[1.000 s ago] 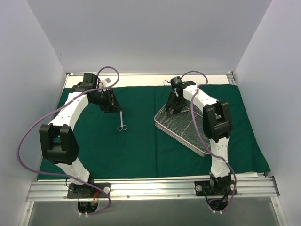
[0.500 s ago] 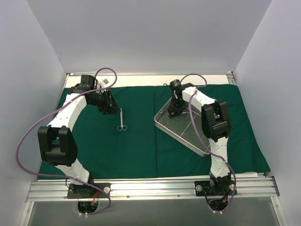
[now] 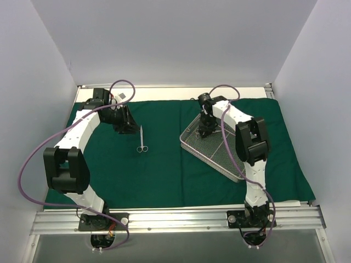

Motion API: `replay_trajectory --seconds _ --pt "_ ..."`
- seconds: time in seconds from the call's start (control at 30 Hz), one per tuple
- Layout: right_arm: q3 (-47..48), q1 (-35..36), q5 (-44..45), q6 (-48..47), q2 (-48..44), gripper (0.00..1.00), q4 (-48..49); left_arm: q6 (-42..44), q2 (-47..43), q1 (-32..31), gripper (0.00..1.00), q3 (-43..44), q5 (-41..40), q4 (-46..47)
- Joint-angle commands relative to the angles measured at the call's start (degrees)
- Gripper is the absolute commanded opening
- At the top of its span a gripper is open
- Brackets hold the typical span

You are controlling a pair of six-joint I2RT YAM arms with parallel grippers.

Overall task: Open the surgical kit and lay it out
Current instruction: Pick up the medical item from the container.

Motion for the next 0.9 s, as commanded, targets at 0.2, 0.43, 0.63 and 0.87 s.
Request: replay_trajectory --seconds 0.2,0.43,0.63,0.87 --pt "-0.2 0.2 -1.5 -10.7 -12.1 0.0 -5.3 -0.3 0.6 0.3 0.42 4.3 3.3 0.2" --pt "-6.2 -0.1 -6.7 -14.7 -19.4 0.0 -2.8 -5.0 0.8 -0.1 0.43 3.3 8.7 3.7" --pt "-13.1 -0.4 -7.9 -15.6 -25.7 0.0 -0.1 -8.8 -1.1 -3.8 0.45 -0.4 11.0 9.9" --pt "-21.3 -3.3 -8.3 -15.2 -29.4 0.0 5.2 -14.9 -2.8 -10.4 0.45 -4.4 8.5 17.5"
